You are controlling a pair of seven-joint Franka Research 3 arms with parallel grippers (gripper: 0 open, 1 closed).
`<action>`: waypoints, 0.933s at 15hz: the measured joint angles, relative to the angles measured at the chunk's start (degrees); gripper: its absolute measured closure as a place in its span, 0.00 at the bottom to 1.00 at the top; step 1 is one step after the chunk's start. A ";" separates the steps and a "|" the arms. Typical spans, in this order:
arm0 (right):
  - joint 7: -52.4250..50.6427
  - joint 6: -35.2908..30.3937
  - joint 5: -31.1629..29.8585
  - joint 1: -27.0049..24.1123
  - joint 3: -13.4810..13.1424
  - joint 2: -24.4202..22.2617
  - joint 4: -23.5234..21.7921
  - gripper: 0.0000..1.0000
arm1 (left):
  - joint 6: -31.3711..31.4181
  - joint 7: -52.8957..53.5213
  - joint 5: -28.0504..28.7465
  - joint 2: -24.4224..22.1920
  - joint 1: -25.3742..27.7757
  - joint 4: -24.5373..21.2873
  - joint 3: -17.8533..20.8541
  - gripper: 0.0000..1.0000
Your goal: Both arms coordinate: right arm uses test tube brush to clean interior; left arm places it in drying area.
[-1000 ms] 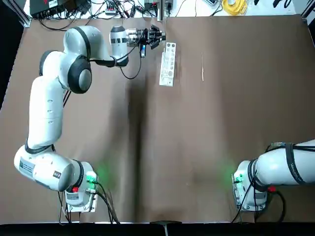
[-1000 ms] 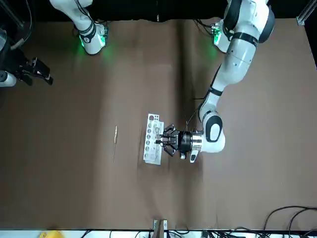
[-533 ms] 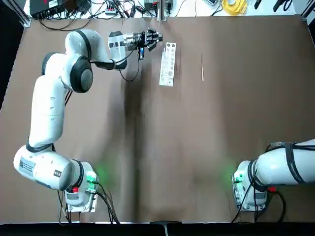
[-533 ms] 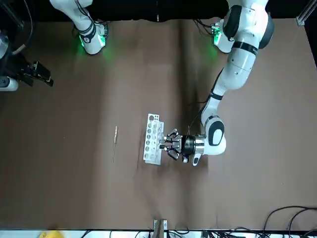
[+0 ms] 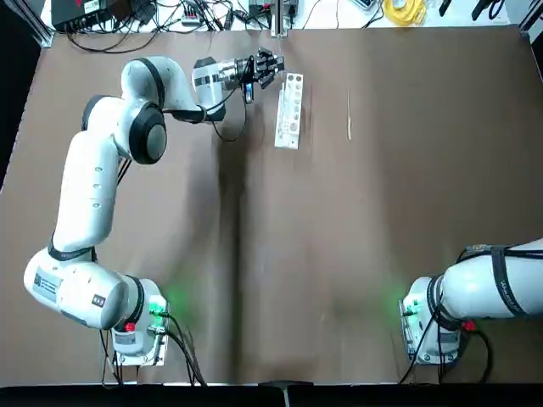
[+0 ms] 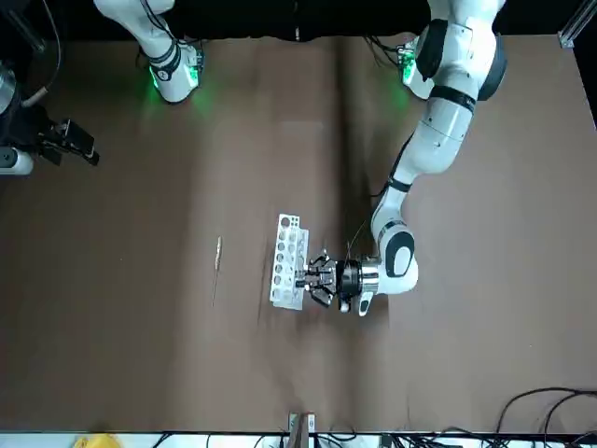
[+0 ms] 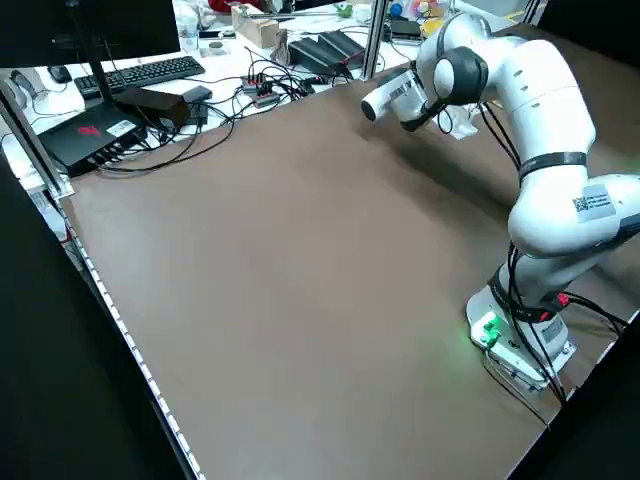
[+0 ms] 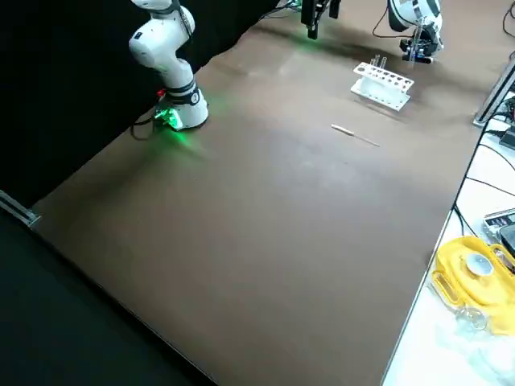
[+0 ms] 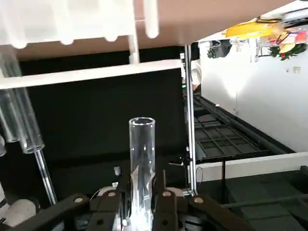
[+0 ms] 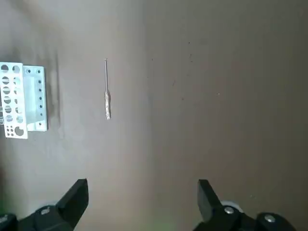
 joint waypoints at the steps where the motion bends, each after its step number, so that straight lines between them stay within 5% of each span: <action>1: 0.00 0.24 -0.02 -0.01 -0.01 0.00 0.00 0.00 | 0.52 0.00 -0.24 0.43 -0.08 0.66 0.00 0.77; 14: 0.00 0.47 -0.20 -1.60 -0.31 0.17 -0.03 0.00 | 3.76 2.15 -3.89 5.23 -2.10 5.39 0.00 0.77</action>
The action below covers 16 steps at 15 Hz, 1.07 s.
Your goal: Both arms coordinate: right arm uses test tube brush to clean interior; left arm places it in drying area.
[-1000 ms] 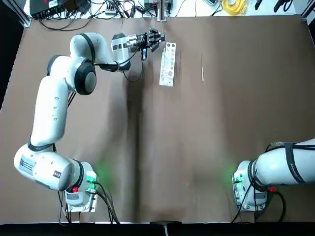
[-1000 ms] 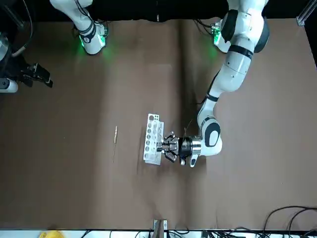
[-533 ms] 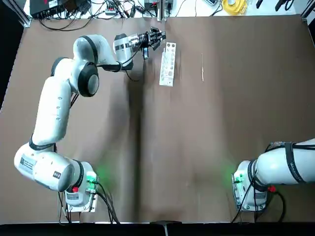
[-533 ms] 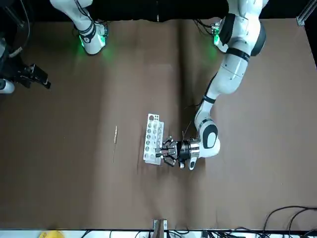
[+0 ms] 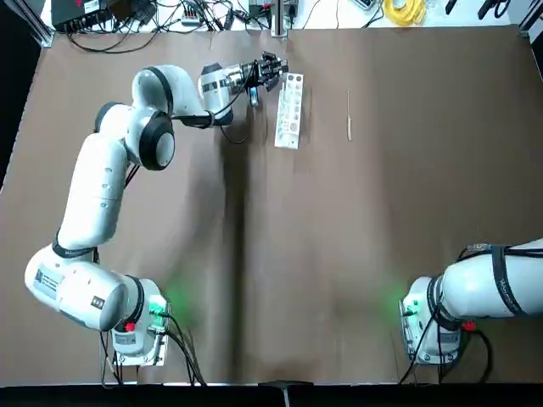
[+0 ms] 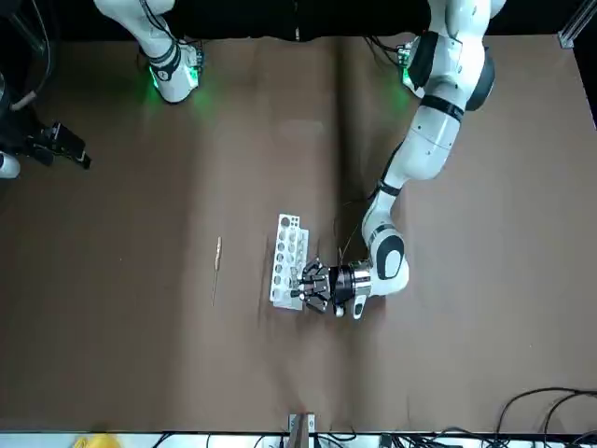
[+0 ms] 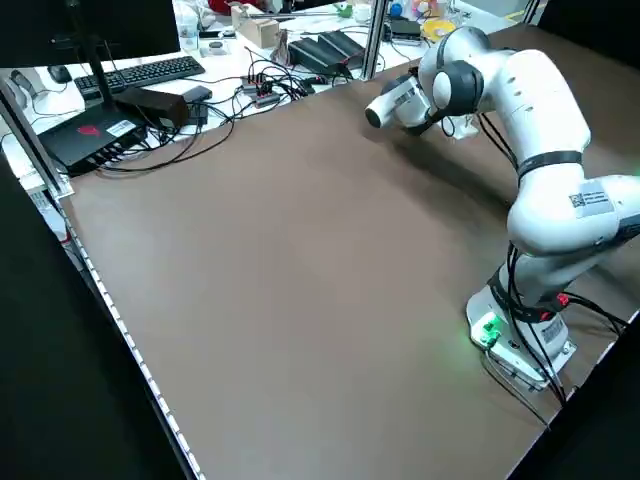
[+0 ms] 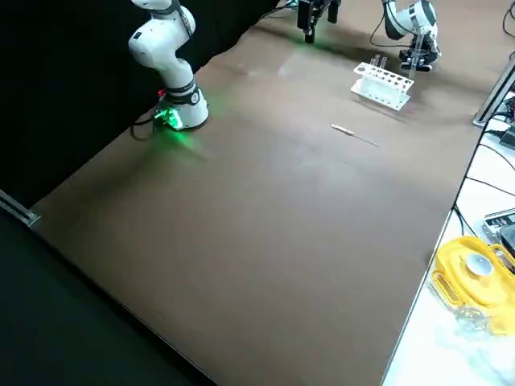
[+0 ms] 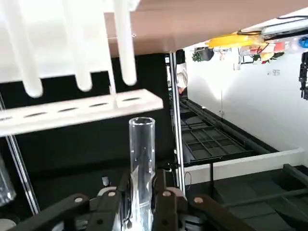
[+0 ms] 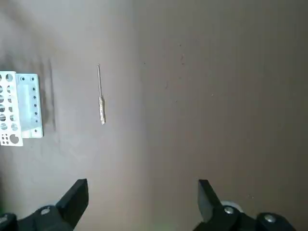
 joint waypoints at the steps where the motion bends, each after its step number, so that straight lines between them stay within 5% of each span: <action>1: 0.00 0.02 0.00 -0.02 0.00 0.00 0.00 0.00 | 0.00 0.16 -0.03 0.31 -0.09 0.23 0.00 0.77; 16: 0.00 0.19 -0.03 -0.03 0.00 0.00 0.00 0.00 | 0.16 2.27 -0.04 0.71 -0.04 0.73 0.71 0.77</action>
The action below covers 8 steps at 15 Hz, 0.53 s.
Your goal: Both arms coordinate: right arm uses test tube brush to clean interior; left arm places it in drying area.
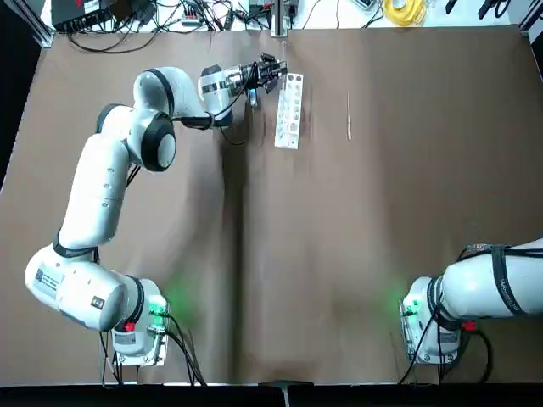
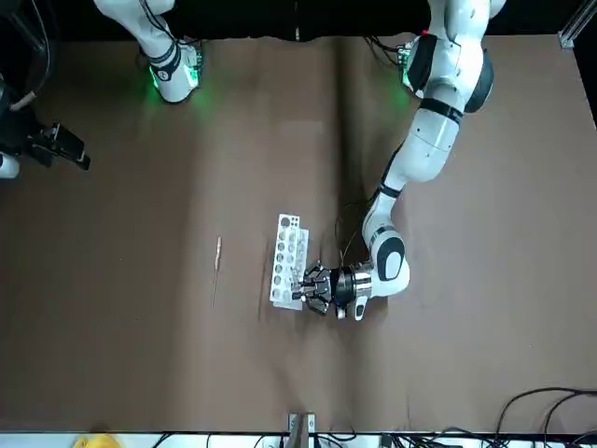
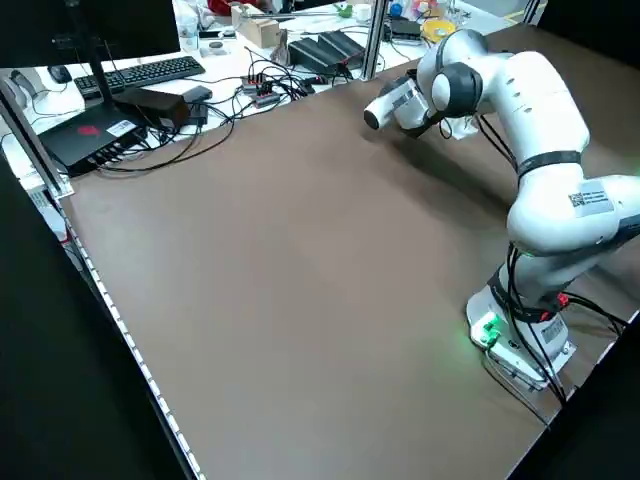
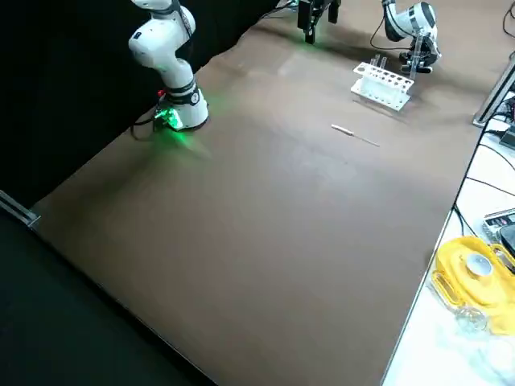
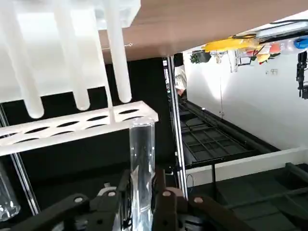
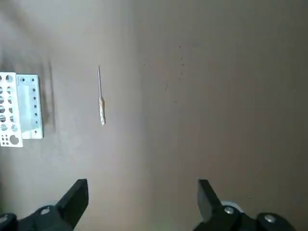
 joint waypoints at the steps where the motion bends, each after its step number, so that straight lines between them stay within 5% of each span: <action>1: 0.00 0.00 0.00 0.00 0.00 0.00 0.00 0.00 | 0.00 0.66 0.00 0.00 0.00 0.00 0.00 0.77; 8: 0.00 0.07 0.00 0.00 0.00 0.01 0.00 0.00 | 0.00 3.28 -2.34 0.04 -0.08 0.00 -0.02 0.77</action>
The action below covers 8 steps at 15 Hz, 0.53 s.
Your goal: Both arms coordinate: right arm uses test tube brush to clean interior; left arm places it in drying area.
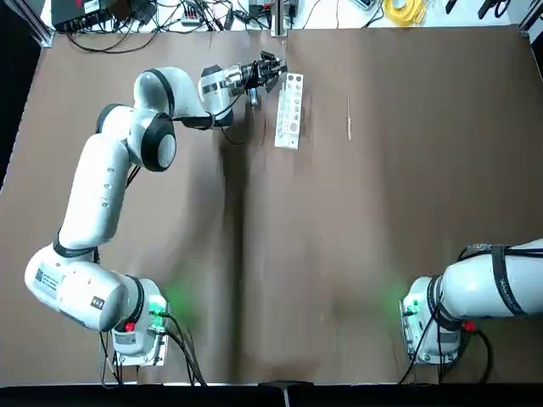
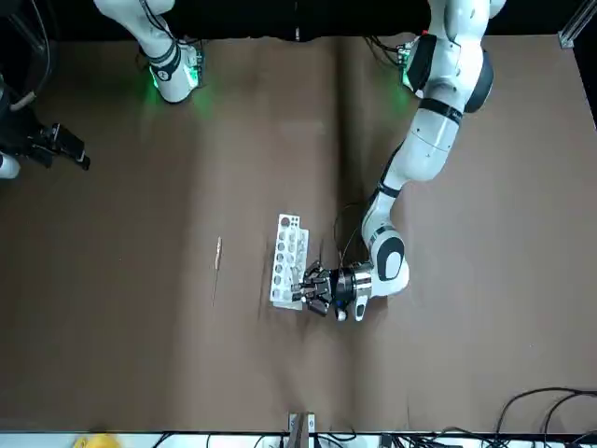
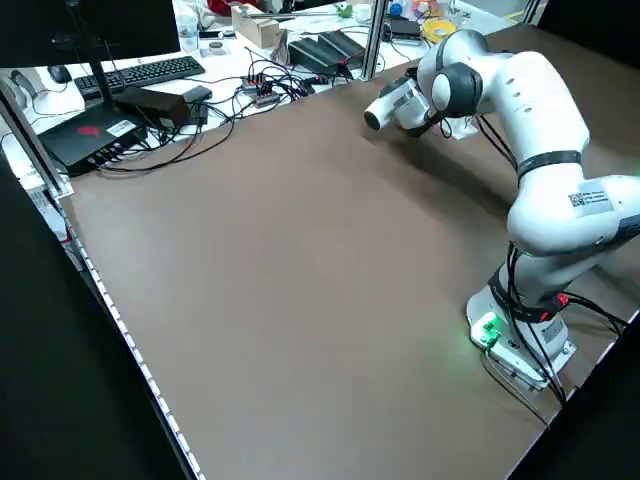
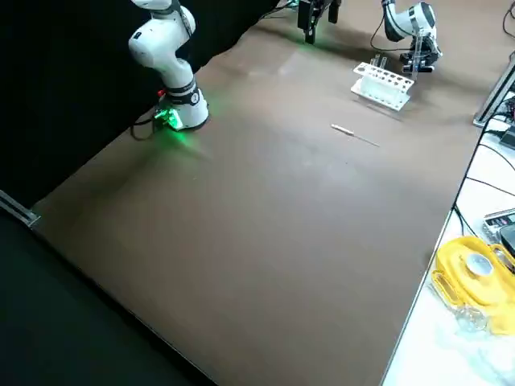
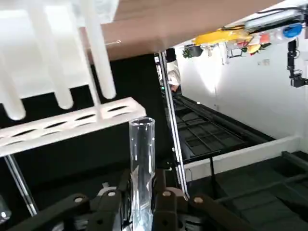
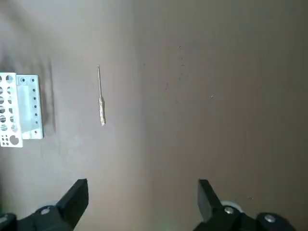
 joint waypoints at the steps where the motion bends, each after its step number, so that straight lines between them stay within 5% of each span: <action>1: 0.00 0.00 0.00 0.00 0.00 0.00 0.00 0.00 | 0.00 0.46 -0.86 0.01 0.00 0.01 0.00 0.77; 8: 0.00 0.01 0.00 0.00 0.00 0.00 0.00 0.00 | 1.58 3.03 -2.32 1.28 -0.30 0.82 -0.02 0.77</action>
